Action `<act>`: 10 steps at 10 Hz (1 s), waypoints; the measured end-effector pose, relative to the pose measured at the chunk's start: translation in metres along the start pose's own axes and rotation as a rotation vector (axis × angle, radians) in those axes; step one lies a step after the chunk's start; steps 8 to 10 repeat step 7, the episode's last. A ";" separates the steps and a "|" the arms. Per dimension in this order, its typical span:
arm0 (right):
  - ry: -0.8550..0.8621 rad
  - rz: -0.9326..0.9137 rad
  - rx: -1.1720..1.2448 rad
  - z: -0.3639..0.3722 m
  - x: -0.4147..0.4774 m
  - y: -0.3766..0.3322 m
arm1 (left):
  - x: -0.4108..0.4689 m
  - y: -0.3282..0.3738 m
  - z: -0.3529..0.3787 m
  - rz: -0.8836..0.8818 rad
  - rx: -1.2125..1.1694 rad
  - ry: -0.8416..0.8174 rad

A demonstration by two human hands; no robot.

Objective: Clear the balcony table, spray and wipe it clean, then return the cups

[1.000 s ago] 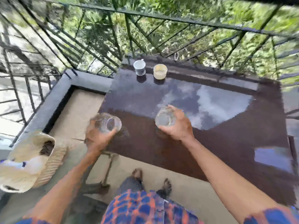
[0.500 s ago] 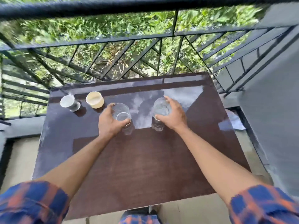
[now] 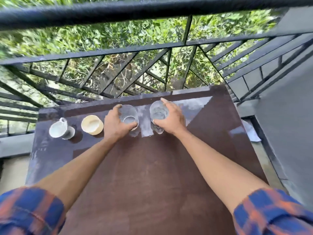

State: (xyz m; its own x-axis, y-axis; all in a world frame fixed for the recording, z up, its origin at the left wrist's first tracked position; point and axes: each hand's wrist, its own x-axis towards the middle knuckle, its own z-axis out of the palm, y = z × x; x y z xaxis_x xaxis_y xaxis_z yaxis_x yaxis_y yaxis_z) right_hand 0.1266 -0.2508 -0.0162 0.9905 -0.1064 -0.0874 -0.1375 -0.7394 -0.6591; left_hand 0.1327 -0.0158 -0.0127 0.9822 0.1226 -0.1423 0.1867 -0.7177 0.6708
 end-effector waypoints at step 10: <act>-0.049 0.275 0.179 0.044 -0.126 0.041 | -0.114 -0.058 -0.010 -0.167 -0.090 -0.005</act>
